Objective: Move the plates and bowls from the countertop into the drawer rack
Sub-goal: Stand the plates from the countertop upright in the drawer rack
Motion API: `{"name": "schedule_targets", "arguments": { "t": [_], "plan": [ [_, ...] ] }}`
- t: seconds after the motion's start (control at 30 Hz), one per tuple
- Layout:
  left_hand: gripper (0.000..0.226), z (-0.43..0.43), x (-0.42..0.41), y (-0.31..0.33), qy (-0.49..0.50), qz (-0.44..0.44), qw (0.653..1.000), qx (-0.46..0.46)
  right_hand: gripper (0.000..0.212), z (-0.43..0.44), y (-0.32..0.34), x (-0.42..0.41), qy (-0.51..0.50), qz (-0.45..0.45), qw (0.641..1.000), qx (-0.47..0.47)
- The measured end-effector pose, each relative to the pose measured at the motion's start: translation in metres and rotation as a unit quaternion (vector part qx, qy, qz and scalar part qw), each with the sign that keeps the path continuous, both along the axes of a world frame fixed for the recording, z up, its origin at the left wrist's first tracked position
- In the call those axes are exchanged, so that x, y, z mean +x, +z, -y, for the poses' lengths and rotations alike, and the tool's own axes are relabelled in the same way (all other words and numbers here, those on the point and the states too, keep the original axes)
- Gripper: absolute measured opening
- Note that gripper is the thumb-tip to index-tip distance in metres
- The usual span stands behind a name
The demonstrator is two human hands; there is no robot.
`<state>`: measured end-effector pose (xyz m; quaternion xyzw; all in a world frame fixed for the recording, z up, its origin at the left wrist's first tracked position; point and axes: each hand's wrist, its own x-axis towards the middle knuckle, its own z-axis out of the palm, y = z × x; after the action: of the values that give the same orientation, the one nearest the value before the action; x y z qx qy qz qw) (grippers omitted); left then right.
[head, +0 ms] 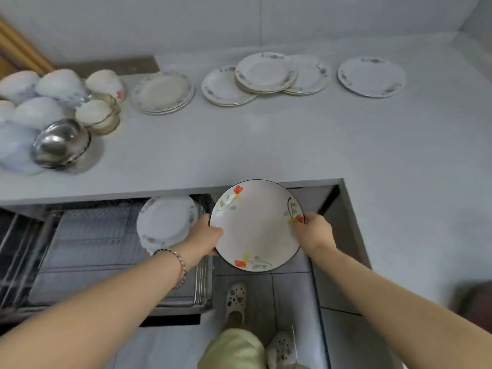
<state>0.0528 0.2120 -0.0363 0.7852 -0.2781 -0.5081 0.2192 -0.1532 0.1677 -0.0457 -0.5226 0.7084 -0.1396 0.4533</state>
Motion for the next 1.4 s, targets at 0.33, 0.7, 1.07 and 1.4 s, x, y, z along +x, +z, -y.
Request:
{"name": "schedule_targets", "arguments": {
  "t": [0.33, 0.7, 1.07, 1.4],
  "plan": [
    [0.043, -0.097, 0.161, -0.042, 0.099, -0.012, 0.993, 0.068, 0.030, -0.058, -0.054, 0.175, 0.109, -0.014, 0.989, 0.099],
    [0.040, -0.067, 0.319, -0.164, 0.042, -0.021, 0.989, 0.141, 0.011, -0.057, -0.168, 0.326, 0.031, -0.010, 0.979, 0.203],
    [0.042, 0.038, 0.363, -0.249, -0.091, 0.069, 0.992, 0.059, 0.020, 0.012, -0.236, 0.374, -0.102, -0.068, 0.987, 0.104],
    [0.052, 0.022, 0.359, -0.269, -0.079, 0.123, 0.988, -0.042, 0.030, -0.012, -0.244, 0.378, -0.210, 0.059, 0.975, 0.044]
  ]
}}
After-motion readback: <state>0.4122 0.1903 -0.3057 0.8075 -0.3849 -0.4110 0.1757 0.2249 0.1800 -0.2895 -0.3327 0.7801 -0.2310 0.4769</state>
